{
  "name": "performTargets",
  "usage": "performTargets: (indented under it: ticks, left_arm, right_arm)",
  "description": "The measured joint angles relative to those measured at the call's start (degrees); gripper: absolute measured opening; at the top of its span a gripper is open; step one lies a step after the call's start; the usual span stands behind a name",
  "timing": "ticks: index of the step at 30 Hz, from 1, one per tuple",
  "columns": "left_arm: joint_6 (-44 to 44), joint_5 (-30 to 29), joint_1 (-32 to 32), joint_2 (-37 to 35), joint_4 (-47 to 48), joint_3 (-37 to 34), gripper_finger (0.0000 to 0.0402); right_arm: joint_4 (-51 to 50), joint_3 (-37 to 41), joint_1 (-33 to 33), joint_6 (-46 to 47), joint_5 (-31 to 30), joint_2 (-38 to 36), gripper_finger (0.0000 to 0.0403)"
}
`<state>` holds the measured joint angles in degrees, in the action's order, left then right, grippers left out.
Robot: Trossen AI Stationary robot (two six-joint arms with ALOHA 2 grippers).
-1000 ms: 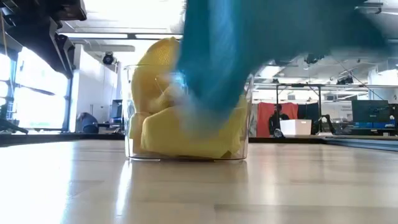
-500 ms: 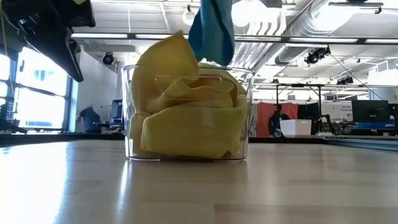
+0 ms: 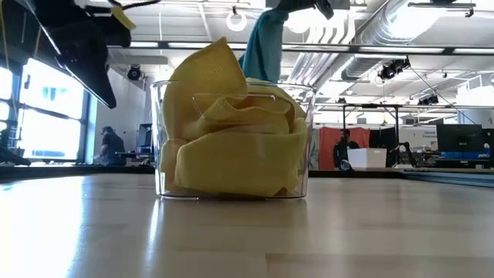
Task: Sort microfiber towel by color & place in baskets
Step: Put the blue towel into the top transparent bin
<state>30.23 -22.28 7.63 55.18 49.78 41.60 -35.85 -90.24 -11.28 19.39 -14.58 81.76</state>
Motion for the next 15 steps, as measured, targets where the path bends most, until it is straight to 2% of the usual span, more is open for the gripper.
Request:
performTargets:
  ticks: [5, 10, 15]
  left_arm:
    - [-2.53, 0.01, -5.02, 0.00, 0.01, 0.00, 0.0140]
    - [-4.18, 1.04, -10.17, 0.00, -0.04, -0.02, 0.0140]
    - [-4.58, 2.58, -14.44, 0.00, -0.11, -0.02, 0.0140]
  right_arm:
    - [-0.35, -0.04, -1.44, -4.40, 1.83, 2.27, 0.0000]
    - [0.81, -0.04, -4.39, -5.30, 10.78, 8.39, 0.0000]
    - [1.56, -0.04, -8.83, -5.96, 12.03, 15.45, 0.0000]
